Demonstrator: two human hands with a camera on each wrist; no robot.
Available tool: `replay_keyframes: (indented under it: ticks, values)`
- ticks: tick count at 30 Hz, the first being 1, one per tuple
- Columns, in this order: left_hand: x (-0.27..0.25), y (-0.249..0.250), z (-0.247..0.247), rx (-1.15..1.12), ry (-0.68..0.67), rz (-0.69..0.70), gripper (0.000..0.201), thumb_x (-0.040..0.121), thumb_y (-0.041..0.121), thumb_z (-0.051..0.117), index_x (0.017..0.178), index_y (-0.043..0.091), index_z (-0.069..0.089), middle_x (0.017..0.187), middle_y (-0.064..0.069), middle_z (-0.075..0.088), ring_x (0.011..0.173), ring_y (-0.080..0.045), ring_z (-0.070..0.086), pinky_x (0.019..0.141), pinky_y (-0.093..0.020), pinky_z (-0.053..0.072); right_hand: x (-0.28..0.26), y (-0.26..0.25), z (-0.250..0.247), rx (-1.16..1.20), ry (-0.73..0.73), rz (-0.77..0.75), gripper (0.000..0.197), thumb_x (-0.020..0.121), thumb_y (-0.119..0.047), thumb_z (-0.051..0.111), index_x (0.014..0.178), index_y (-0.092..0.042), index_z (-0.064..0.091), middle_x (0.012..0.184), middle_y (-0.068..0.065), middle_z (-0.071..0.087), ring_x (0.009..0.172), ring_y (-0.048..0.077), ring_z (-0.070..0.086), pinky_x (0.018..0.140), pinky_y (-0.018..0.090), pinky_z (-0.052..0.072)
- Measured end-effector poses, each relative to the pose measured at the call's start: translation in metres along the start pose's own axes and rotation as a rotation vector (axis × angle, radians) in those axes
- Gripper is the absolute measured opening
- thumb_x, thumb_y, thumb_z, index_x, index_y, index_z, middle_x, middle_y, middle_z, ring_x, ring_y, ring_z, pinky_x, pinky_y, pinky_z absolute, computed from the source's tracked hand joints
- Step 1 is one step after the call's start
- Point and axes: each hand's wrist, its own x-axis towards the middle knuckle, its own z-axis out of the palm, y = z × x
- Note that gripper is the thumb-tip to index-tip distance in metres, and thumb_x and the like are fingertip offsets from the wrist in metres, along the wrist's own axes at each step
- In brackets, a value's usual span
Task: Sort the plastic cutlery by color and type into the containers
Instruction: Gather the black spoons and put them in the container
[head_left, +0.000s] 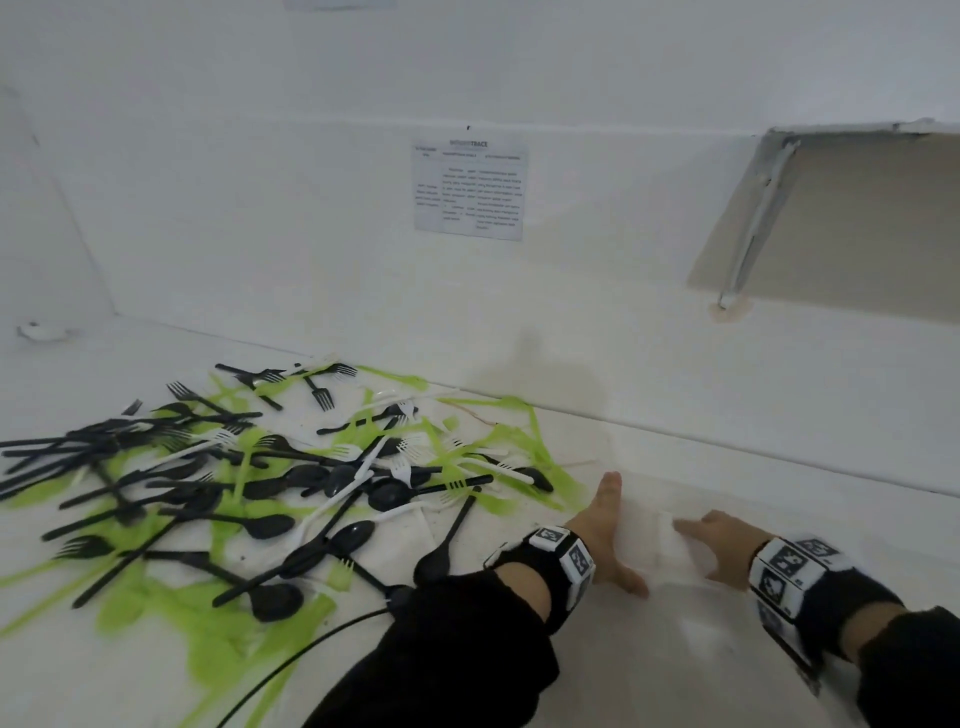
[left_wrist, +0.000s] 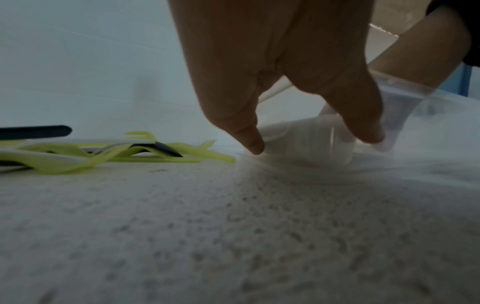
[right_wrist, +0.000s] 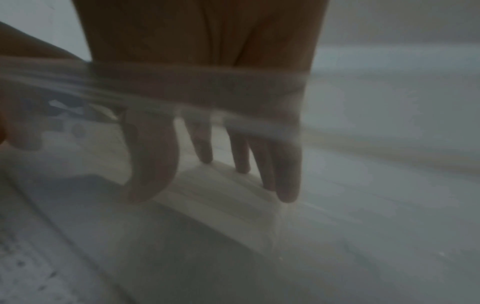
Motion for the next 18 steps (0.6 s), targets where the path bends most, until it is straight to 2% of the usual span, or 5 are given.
replay_keyframes:
  ticks: [4,6,10,14,18]
  values:
    - [-0.003,0.000,0.002,0.087,0.039,0.061,0.126,0.069,0.023,0.083,0.149,0.009,-0.014,0.158,-0.003,-0.013,0.146,-0.014,-0.004,0.115,-0.021,0.004,-0.009,-0.005,-0.008,0.020,-0.039,0.023,0.072,0.094,-0.028,0.049,0.149,-0.023,0.003,0.151,0.010,0.023,0.139,0.021,0.029,0.108,0.023,0.026]
    - [-0.004,-0.001,0.001,0.093,0.041,0.063,0.124,0.069,0.024,0.083,0.150,0.009,-0.010,0.159,-0.003,-0.010,0.146,-0.012,-0.005,0.114,-0.020,0.003,-0.017,-0.006,-0.022,0.088,0.018,0.049,0.062,0.095,-0.024,0.047,0.148,-0.021,0.015,0.153,0.005,0.024,0.140,0.019,0.028,0.110,0.025,0.026]
    - [-0.018,-0.008,-0.015,0.105,0.045,0.083,0.117,0.068,0.030,0.083,0.152,0.016,0.003,0.159,-0.002,0.007,0.145,-0.015,0.009,0.116,-0.026,0.011,-0.026,-0.029,-0.053,0.288,0.409,0.037,0.035,0.092,-0.010,0.042,0.123,-0.019,0.055,0.131,0.003,0.049,0.123,0.019,0.047,0.103,0.028,0.037]
    - [-0.047,-0.040,-0.065,0.110,0.152,0.096,0.079,0.077,0.025,0.076,0.144,0.016,0.035,0.147,-0.005,0.037,0.135,-0.019,0.034,0.109,-0.026,0.027,-0.025,-0.101,-0.071,0.369,0.726,-0.234,0.023,0.087,-0.007,0.049,0.101,-0.011,0.066,0.113,0.007,0.058,0.110,0.024,0.054,0.092,0.028,0.040]
    - [-0.079,-0.099,-0.123,0.169,0.293,-0.048,0.040,0.085,0.010,0.056,0.124,0.013,0.057,0.131,-0.007,0.052,0.123,-0.021,0.047,0.101,-0.026,0.038,-0.002,-0.178,-0.067,0.324,0.516,-0.396,0.031,0.089,-0.006,0.045,0.112,-0.014,0.064,0.120,0.006,0.056,0.114,0.023,0.052,0.094,0.027,0.039]
